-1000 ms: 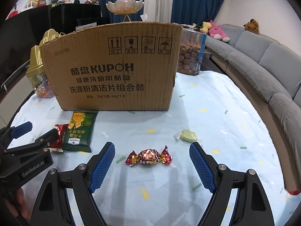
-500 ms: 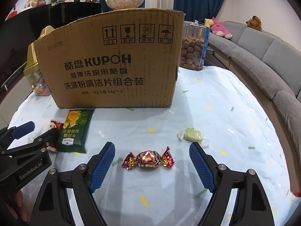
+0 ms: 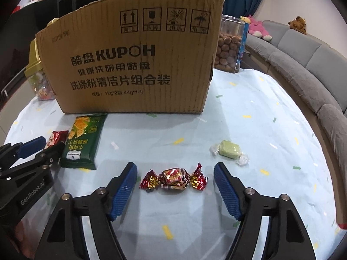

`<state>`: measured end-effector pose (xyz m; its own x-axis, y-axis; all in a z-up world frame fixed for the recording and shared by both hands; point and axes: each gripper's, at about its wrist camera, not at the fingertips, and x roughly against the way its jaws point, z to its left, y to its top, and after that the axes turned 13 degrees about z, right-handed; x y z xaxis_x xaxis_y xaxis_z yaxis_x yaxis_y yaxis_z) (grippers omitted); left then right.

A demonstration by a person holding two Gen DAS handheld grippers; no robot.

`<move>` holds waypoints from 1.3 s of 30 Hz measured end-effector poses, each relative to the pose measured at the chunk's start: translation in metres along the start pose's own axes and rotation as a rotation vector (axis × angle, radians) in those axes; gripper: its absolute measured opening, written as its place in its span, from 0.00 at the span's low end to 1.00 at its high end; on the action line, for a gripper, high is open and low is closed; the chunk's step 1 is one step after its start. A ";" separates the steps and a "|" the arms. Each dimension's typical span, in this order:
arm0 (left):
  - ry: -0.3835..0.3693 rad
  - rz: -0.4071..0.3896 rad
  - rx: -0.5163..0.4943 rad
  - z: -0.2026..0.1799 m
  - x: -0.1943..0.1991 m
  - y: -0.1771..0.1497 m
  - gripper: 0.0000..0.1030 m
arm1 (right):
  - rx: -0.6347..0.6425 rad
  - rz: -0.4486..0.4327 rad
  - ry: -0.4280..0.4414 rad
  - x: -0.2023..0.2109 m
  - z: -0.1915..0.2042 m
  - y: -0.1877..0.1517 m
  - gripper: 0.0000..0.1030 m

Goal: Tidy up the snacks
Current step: 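Lower left tool around the red wafer packet while right tool lowers around the red-gold candy, then close left tool on the red wafer packet while right tool closes on the red-gold candy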

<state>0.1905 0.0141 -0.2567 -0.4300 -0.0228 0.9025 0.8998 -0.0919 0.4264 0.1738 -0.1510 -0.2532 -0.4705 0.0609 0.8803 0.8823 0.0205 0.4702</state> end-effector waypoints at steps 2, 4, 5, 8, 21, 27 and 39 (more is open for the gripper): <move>-0.004 0.001 0.001 -0.001 0.000 0.000 0.37 | 0.001 0.010 0.000 -0.002 0.000 0.000 0.69; -0.008 0.002 0.005 -0.001 0.000 0.000 0.36 | 0.001 0.026 0.005 -0.004 0.000 0.000 0.66; -0.010 0.001 0.008 0.000 -0.001 0.000 0.36 | -0.001 0.026 0.009 -0.005 0.000 0.000 0.66; -0.012 -0.003 0.012 0.000 -0.001 0.002 0.31 | 0.000 0.027 0.018 -0.005 -0.001 0.000 0.63; -0.030 -0.003 0.012 -0.003 0.001 0.003 0.21 | 0.010 0.014 0.062 0.001 0.001 -0.005 0.36; -0.018 -0.001 0.024 0.001 0.005 0.000 0.21 | 0.018 0.027 0.060 0.005 0.002 -0.007 0.35; -0.002 -0.054 0.038 0.002 0.051 -0.010 0.21 | 0.014 -0.023 0.054 0.047 -0.004 0.006 0.35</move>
<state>0.1600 0.0158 -0.2144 -0.4777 -0.0165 0.8784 0.8776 -0.0547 0.4763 0.1565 -0.1516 -0.2089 -0.4900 0.0064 0.8717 0.8713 0.0350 0.4896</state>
